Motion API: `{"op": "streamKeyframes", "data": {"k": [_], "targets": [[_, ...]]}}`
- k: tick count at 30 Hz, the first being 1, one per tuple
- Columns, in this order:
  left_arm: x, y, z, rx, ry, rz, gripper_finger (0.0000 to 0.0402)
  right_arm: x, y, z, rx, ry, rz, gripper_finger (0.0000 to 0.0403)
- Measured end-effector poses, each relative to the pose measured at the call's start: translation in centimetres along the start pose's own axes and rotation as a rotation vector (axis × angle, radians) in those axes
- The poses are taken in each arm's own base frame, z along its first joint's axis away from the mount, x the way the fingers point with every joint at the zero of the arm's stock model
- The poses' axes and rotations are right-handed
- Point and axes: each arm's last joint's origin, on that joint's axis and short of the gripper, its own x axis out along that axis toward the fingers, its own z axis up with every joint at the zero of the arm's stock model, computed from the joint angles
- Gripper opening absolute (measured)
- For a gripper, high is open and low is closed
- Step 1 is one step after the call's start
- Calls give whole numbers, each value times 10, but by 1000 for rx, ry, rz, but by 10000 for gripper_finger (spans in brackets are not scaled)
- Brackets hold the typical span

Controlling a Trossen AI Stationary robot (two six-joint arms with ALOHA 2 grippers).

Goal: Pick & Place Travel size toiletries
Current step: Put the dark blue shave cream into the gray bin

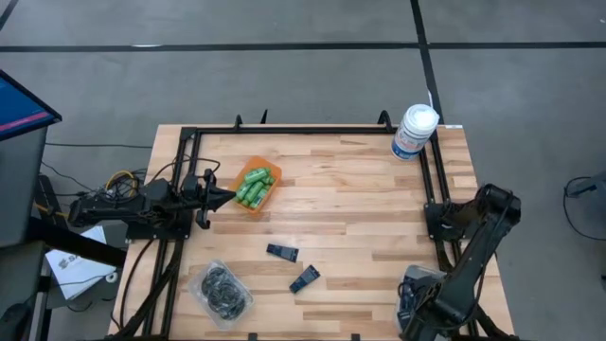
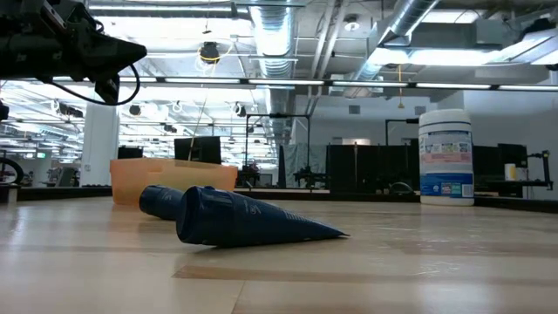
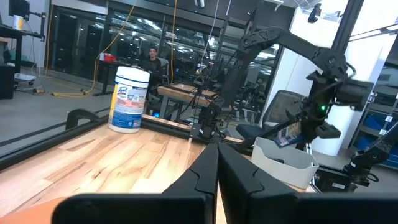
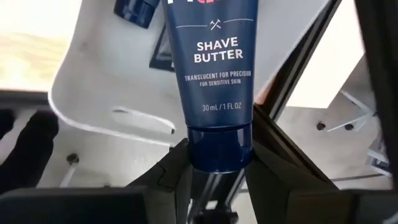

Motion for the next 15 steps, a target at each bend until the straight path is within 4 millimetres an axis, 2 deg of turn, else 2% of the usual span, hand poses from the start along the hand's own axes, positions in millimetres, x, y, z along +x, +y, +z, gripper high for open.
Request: {"op": "streamKeyframes", "data": {"k": [8,15], "targets": [[0,0,0,0,0,-1,2,21,22,3,17,-30,-35,111],[0,0,0,0,1,-4,2,31,24,-2,-36,-30,-56,117]]}}
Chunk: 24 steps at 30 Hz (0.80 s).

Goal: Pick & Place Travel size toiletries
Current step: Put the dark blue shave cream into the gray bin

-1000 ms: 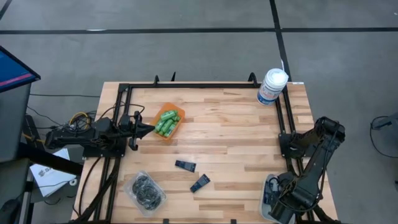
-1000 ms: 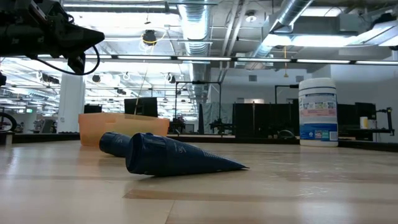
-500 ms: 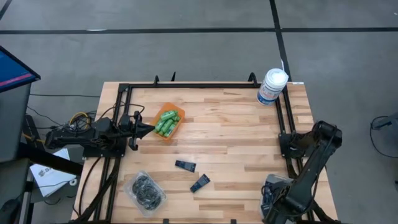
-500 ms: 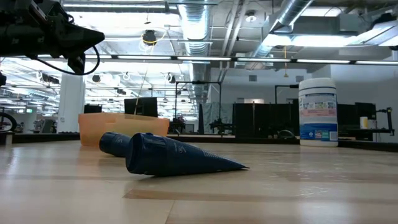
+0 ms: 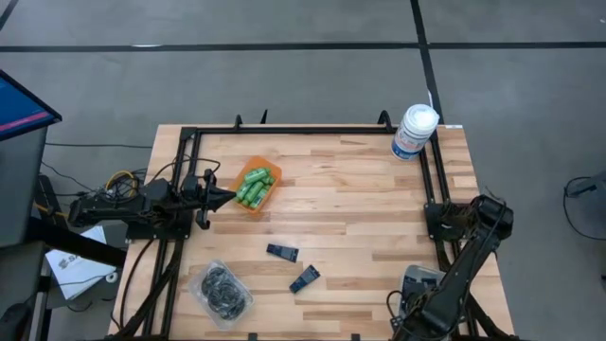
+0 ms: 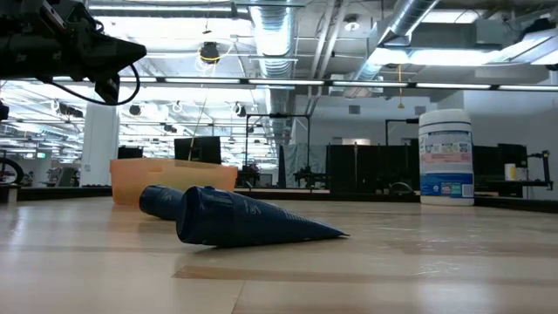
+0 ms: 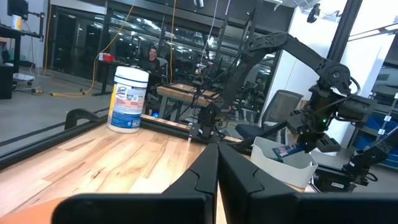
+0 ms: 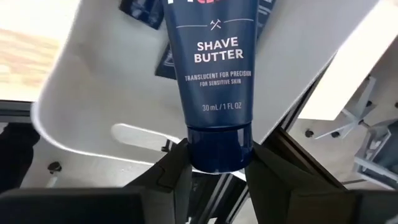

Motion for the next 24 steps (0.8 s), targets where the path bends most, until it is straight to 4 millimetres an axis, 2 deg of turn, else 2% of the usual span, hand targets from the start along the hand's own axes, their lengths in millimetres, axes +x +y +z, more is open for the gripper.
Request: {"op": "streamKeyframes", "data": {"k": [5,12,19,24], "targets": [[0,0,0,0,0,1,2,4,-6,-7,-17,-4,-12,114],[0,0,0,0,0,1,2,11,-15,-17,-111,-8,-15,134],[0,0,0,0,-1,4,2,10,-14,-16,-219,-12,-14,125],[0,0,0,0,-1,4,2,10,-14,-16,-289,-23,-6,158]]}}
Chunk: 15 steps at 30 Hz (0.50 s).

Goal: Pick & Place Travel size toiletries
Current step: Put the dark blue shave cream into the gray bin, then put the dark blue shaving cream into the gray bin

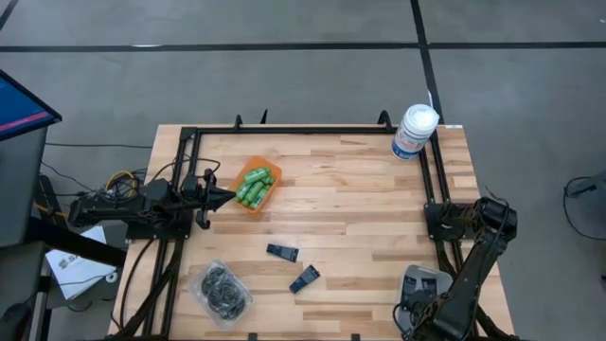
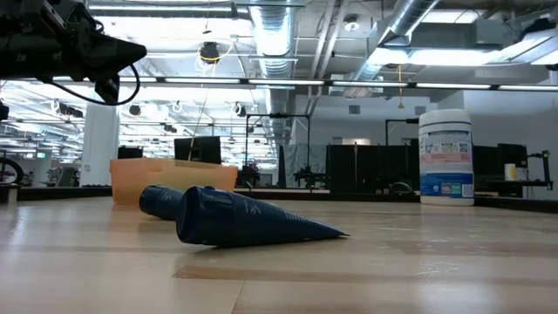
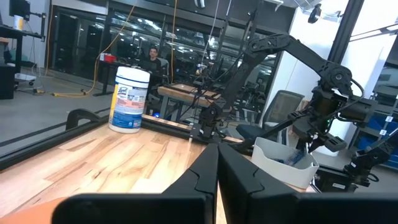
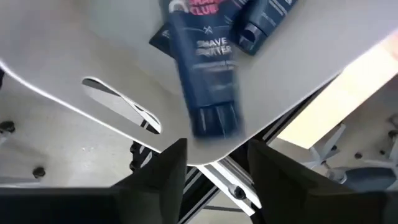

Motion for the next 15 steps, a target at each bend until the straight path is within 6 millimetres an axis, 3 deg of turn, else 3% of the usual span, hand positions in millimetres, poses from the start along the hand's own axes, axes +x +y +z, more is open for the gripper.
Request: {"op": "streamKeyframes", "data": {"k": [9,15], "targets": [[0,0,0,0,0,0,2,-1,1,2,-75,-4,4,243],[0,0,0,0,4,0,2,-19,7,17,-114,-86,128,248]]}}
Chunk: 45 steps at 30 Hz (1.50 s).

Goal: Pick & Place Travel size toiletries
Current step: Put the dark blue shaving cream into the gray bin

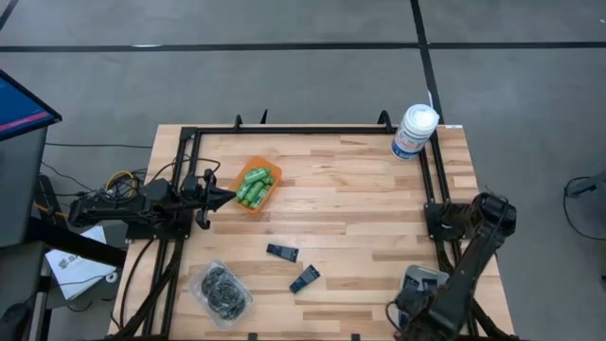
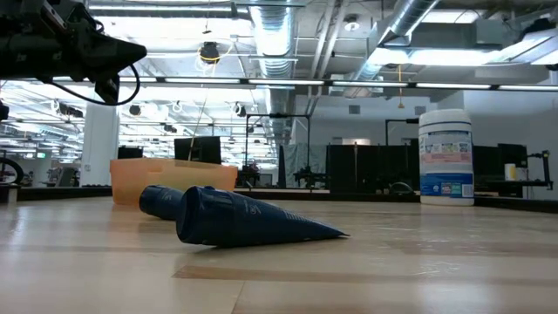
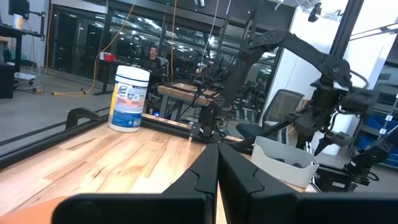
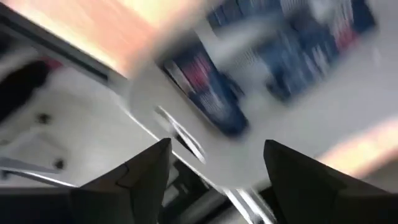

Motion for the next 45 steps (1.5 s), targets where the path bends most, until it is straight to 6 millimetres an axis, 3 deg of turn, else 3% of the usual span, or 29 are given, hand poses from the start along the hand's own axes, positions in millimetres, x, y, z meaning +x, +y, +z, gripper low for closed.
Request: {"op": "streamKeyframes", "data": {"k": [9,14,20,25,32,38,45], "targets": [[0,0,0,0,3,-3,2,-48,20,86,-185,-285,256,245],[0,0,0,0,4,-2,2,-61,32,135,-366,-396,313,245],[0,0,0,0,3,-1,2,-74,31,175,-506,-518,308,245],[0,0,0,0,2,-1,2,-82,30,196,-649,-586,296,246],[0,0,0,0,2,2,2,-92,39,209,-833,-719,344,275],[0,0,0,0,2,1,2,-77,63,218,-1009,-812,343,298],[-1,0,1,-1,-15,-7,2,-61,77,236,-1101,-852,327,301]]}}
